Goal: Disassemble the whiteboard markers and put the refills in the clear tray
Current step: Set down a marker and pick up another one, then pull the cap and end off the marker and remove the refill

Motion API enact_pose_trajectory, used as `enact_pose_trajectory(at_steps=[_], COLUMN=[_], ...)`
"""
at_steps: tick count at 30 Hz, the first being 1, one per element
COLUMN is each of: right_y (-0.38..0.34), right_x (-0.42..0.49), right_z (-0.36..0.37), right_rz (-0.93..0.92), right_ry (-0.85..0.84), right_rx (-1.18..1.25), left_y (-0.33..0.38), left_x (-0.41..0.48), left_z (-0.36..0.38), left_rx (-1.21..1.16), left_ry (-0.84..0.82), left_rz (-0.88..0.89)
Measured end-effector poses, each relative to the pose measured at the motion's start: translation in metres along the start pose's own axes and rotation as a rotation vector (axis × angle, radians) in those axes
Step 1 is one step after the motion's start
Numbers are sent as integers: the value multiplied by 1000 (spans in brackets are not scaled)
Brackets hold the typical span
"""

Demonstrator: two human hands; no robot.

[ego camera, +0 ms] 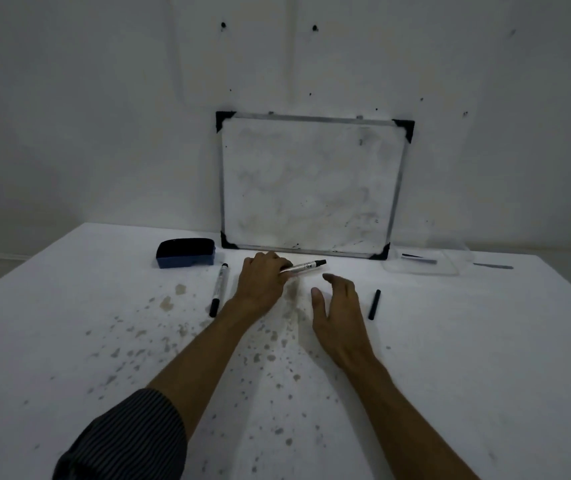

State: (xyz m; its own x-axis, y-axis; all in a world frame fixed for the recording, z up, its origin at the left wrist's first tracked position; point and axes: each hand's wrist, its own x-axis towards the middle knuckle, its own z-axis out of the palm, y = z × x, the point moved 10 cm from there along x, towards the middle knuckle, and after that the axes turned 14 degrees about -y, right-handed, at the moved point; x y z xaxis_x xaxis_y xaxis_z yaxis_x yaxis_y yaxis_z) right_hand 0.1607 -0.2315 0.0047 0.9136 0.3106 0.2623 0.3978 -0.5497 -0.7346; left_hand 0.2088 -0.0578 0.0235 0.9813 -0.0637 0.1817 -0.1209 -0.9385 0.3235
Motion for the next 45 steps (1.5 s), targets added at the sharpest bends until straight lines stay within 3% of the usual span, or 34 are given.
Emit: enact_pose_trajectory(at_steps=[4, 8, 12, 15, 19, 27, 31, 35, 42, 45], right_y=[-26, -52, -61, -61, -47, -1, 0, -3, -5, -6], right_x=[-12, -31, -43, -53, -66, -54, -51, -51, -54, -53], right_z=[-7, 13, 19, 11, -11, -17, 6, 13, 13, 15], right_rz=[-175, -364, -423, -401, -246, 161, 176, 210, 242, 233], right_ry=[80, -16, -59, -27, -3, 46, -72, -85, -74, -86], right_rx=[-168, -403, -452, -354, 25, 698, 1079, 895, 828, 822], left_y=[-6, -11, -13, -12, -11, 4, 24, 38, 48, 47], left_x=[-43, -83, -122, -128, -119, -119, -123, -127, -128, -125], left_z=[-6, -16, -11, -4, 5, 2, 9, 16, 9, 18], left_rx=[-246, -552, -834, -934, -1079, -1123, -1144, -1116, -547, -551], left_ry=[-112, -177, -99, -62, -121, -105, -84, -114, -24, -79], left_rz=[-2, -18, 27, -4, -5, 101, 74, 115, 153, 103])
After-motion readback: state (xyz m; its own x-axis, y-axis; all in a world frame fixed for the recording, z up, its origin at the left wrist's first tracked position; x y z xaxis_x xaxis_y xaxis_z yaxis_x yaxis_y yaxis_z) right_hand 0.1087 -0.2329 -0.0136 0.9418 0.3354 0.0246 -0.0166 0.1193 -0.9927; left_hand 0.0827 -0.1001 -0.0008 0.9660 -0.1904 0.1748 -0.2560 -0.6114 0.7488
